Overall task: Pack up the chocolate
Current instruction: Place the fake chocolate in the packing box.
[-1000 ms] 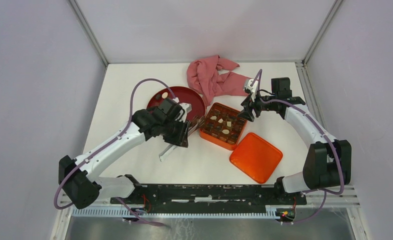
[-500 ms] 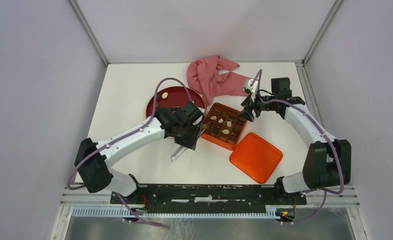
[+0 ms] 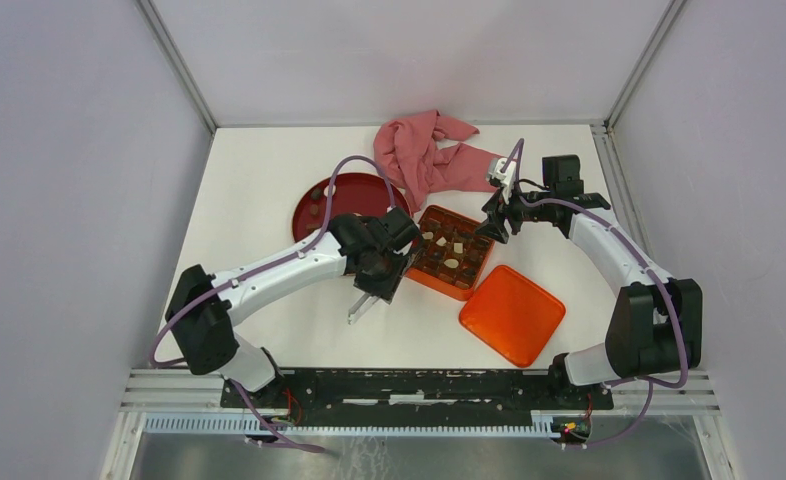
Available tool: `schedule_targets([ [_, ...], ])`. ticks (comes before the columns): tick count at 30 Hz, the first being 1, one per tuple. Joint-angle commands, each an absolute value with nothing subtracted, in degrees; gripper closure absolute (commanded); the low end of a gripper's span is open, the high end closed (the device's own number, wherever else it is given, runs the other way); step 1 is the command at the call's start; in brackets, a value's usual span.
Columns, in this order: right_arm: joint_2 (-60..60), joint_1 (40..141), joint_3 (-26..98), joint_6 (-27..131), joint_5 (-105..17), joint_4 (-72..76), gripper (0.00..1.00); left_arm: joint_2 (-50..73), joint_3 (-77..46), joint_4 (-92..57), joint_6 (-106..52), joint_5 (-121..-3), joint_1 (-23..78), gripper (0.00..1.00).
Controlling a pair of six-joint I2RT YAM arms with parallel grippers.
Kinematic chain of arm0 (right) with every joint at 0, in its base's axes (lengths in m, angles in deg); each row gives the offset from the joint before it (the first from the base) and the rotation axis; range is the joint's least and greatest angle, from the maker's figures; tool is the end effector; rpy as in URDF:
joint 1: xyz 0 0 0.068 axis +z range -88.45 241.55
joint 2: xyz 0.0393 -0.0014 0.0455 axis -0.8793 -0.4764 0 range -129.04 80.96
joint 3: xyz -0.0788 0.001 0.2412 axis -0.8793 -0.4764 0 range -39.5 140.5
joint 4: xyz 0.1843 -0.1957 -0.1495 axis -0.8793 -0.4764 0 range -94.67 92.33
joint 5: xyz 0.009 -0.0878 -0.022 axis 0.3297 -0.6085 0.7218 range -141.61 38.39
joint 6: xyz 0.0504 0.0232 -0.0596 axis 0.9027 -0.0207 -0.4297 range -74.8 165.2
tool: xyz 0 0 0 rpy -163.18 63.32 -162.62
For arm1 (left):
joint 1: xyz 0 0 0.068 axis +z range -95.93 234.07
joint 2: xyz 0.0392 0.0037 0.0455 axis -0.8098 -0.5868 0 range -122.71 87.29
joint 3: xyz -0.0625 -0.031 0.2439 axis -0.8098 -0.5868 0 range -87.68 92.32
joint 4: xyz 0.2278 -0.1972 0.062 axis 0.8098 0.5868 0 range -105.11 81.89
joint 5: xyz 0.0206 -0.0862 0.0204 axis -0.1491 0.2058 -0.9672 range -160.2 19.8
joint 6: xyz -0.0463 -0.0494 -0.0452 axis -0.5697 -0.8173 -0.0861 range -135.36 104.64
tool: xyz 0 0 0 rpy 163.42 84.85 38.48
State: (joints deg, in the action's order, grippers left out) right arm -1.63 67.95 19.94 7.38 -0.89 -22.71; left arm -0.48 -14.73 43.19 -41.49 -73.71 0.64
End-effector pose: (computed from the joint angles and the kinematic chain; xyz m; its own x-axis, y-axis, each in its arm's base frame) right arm 0.3529 0.0946 0.2069 -0.2275 -0.4162 -0.8804 -0.9151 0.4006 0.0471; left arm 0.2131 -0.2801 0.2021 -0.8602 0.4218 -0.2865 0.4591 0.8852 -0.0753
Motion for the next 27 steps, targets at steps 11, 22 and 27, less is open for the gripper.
schedule_targets([
  [11, -1.75, 68.16, 20.53, 6.36, -0.46, -22.77, 0.33, -0.79, -11.73, 44.74, -43.40, -76.82, 0.19, 0.61],
  [22, -1.88, 68.17, 20.51, 6.26, -0.46, -22.86, 0.33, -0.60, -11.31, 44.57, -43.13, -76.39, 0.16, 0.58],
  [27, -1.93, 68.23, 20.53, 6.26, -0.37, -22.99, 0.33, -0.67, -10.97, 44.57, -42.96, -76.29, 0.15, 0.56],
])
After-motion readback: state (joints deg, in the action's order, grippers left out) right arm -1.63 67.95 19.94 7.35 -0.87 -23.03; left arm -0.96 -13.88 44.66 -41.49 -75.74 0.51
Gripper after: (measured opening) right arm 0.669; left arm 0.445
